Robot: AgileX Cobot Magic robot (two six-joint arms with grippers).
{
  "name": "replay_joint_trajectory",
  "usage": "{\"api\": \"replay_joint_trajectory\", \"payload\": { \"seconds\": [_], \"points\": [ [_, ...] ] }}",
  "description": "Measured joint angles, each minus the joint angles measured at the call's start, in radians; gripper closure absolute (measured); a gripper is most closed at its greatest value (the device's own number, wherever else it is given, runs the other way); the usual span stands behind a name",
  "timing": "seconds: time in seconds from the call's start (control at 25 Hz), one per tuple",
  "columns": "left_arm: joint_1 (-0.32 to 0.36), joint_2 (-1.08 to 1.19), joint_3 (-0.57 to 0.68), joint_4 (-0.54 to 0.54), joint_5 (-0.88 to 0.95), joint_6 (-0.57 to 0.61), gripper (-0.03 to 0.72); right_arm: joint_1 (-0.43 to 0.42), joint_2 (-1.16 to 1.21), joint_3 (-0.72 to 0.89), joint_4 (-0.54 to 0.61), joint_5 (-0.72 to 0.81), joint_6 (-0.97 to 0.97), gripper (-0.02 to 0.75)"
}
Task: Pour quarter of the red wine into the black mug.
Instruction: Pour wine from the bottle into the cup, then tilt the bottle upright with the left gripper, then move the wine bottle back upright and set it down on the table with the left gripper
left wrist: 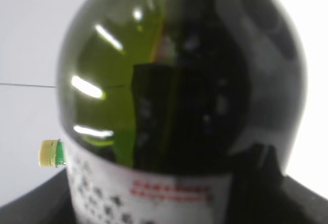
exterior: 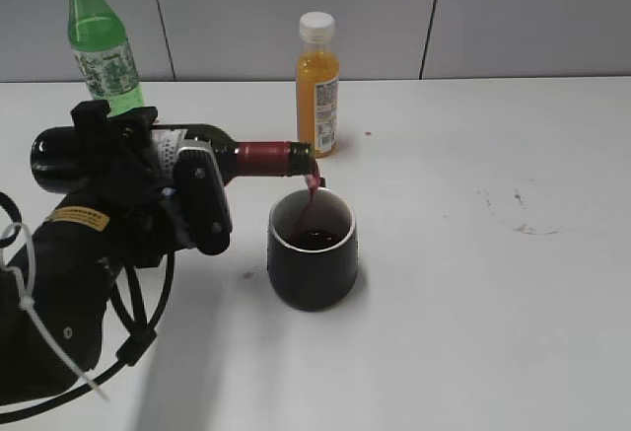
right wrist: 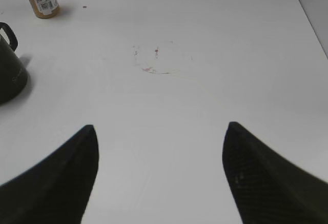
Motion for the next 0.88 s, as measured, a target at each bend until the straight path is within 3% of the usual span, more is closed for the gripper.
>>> {"api": "replay_joint_trajectory", "payload": {
  "seconds": [0.08,0.24,0.6,0.88],
  "points": [
    [0.000,0.000,-0.031,-0.001,0.000,-0.049,0.147,0.000,0.000,0.000,0.000,0.000,0.000,0.164],
    [0.000,0.000,-0.081,-0.012,-0.002,-0.257,0.147,0.000,0.000,0.000,0.000,0.000,0.000,0.164],
    [0.000,0.000,-0.092,-0.098,-0.007,-0.848,0.147,0.000,0.000,0.000,0.000,0.000,0.000,0.164],
    [0.045,0.000,-0.092,-0.052,0.012,-1.181,0.147,0.000,0.000,0.000,-0.001,0.000,0.001,0.164]
  ]
}}
